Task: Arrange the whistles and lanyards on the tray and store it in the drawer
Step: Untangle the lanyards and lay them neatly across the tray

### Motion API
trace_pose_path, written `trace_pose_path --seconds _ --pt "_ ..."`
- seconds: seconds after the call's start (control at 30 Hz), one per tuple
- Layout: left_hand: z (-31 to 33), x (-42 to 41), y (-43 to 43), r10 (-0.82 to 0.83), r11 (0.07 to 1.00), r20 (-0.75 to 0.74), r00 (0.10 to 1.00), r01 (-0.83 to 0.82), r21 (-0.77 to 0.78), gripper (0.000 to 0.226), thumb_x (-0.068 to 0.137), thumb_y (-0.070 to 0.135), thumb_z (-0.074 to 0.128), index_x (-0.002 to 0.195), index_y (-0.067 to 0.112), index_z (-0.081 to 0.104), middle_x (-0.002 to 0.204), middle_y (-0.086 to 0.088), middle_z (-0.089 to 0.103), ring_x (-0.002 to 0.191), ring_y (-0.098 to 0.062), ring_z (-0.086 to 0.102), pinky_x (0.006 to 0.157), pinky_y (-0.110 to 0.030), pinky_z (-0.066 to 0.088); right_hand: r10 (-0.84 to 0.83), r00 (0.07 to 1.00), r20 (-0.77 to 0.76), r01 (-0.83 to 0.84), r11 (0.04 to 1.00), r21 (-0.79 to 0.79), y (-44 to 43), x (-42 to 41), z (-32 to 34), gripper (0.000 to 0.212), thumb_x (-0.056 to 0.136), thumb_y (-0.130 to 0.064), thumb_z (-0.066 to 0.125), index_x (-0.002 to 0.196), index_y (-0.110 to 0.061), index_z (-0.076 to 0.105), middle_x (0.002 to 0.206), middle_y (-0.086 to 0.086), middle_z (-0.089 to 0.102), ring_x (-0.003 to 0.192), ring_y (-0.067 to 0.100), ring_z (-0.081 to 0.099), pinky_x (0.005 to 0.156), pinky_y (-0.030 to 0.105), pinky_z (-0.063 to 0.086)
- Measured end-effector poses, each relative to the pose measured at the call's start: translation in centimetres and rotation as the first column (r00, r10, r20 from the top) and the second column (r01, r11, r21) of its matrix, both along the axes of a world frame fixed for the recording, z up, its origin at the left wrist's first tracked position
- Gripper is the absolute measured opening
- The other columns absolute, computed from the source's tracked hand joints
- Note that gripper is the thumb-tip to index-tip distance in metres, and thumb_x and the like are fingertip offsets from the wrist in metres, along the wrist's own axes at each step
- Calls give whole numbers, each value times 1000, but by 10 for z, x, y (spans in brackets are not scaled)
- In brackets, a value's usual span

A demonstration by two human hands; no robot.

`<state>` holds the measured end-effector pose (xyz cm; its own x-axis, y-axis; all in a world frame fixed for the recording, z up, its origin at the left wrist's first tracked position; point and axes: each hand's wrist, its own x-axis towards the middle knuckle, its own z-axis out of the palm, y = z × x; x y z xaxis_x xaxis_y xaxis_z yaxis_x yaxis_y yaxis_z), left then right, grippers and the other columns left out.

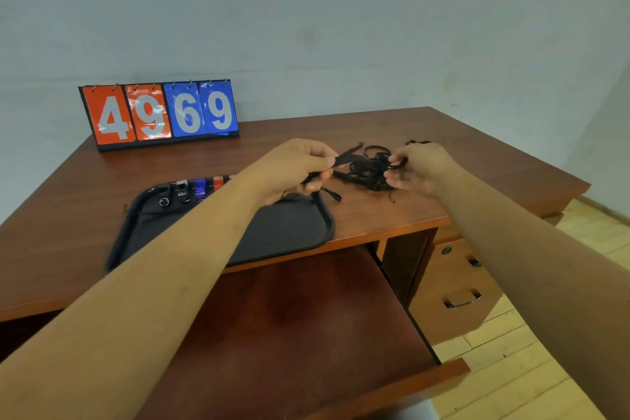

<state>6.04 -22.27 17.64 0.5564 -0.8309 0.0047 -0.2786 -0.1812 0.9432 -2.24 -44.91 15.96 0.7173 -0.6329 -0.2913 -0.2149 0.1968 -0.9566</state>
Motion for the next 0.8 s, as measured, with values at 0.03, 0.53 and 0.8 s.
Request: trace_pose_path --seconds 0.03,0.53,0.8 --pt "2 1 5 15 1000 9 1000 -15 7 18 102 14 48 95 10 65 71 0 55 49 -9 40 47 -21 28 26 993 -115 -34 997 -68 4 -1 -2 10 102 -8 46 103 -2 54 95 17 62 84 27 64 70 37 56" --pt "7 8 70 181 983 93 979 -184 20 17 101 17 53 103 14 70 69 3 61 52 -6 48 48 -18 39 817 577 9 -776 552 -304 87 22 5 29 104 -21 52 116 2 66 86 15 69 96 32 70 88 39 54" --pt "-2 21 124 188 970 116 975 -203 133 15 97 22 61 105 13 70 79 0 71 50 -7 41 49 -17 39 768 622 -149 -714 479 -510 97 22 5 25 103 -30 56 95 -12 71 56 -6 36 50 13 28 49 23 31"
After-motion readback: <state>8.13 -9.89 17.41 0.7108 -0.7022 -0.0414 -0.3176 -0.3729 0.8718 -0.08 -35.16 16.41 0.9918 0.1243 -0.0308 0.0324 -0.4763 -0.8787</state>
